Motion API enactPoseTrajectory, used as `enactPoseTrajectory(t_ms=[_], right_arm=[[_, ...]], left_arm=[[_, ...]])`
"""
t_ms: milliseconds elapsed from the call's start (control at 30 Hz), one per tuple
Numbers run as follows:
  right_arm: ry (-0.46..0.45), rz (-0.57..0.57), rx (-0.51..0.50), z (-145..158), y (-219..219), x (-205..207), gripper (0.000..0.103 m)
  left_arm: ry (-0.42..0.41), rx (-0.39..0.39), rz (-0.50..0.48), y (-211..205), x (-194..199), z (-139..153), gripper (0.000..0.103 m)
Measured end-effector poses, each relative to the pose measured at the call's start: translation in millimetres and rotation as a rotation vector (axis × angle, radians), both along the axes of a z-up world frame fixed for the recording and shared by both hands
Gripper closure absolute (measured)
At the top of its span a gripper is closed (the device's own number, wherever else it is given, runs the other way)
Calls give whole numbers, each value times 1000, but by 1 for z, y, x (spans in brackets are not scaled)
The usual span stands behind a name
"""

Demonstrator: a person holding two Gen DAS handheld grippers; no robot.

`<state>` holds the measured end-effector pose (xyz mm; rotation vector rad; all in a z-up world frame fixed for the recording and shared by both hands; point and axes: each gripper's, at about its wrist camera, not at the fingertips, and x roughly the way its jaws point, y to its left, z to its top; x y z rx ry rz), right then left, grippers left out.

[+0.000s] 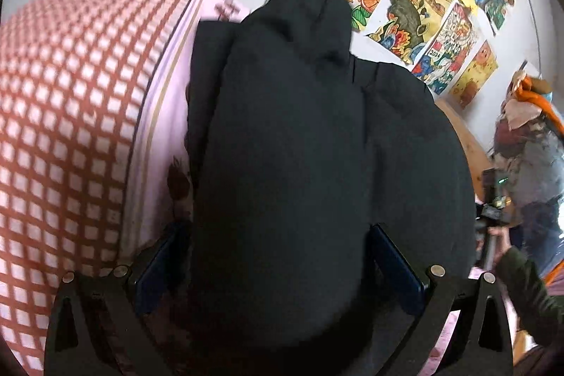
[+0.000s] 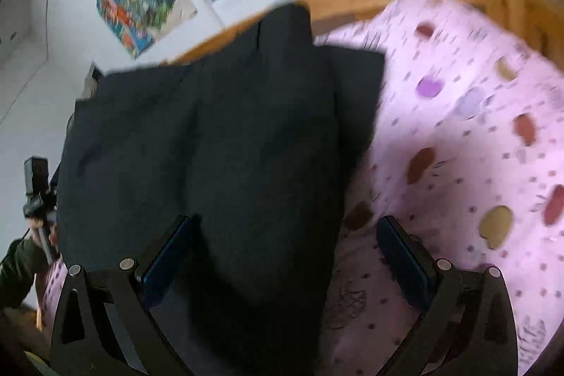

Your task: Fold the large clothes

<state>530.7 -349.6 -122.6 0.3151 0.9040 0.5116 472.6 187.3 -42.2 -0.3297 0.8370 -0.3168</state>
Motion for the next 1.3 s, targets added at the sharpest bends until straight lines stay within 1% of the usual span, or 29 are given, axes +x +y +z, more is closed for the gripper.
enactPoseTrajectory(t_ms=[33,67,133,267,400,533,600,667,700,767,1000,1133,1167,1233,1267,1300], right_arm=[[3,8,14,-3,0,1,1],[47,46,55,-6,-2,1,1],[41,41,91,-12,-5,0,1],[15,44,90,-16,-1,-5,1],[-15,48,125,-20,-4,-12,1],[2,64,124,-13,-1,-10,1],[28,112,161,-6,0,-5,1],[31,160,187,1,7,-1,1],[35,176,173,2,12,0,1],[63,181,102,-2,23,3,1],[90,160,120,0,25,2,1],[47,123,101,8,29,-5,1],[40,118,95,8,30,-7,3],[24,112,80,13,32,-12,9],[24,112,88,15,32,-14,17],[28,110,99,19,28,-12,22]], left_arm=[[11,-20,-1,3,1,-3,0],[14,-30,-1,4,2,-5,0],[10,-25,-5,1,2,-6,0],[1,6,-15,-10,3,-9,0],[30,-5,-25,-11,6,-13,0],[65,-8,-13,-19,16,-14,0],[74,-13,-8,-19,16,-15,0],[78,-13,-8,-20,17,-16,0],[77,-15,-8,-21,18,-16,0],[72,-16,-12,-22,19,-17,0],[70,-6,-10,-26,16,-18,0],[71,-16,10,-31,15,-15,0],[74,-20,15,-32,15,-14,0],[84,-38,18,-33,15,-14,0],[86,-47,21,-34,16,-13,0],[87,-53,22,-34,16,-13,0]])
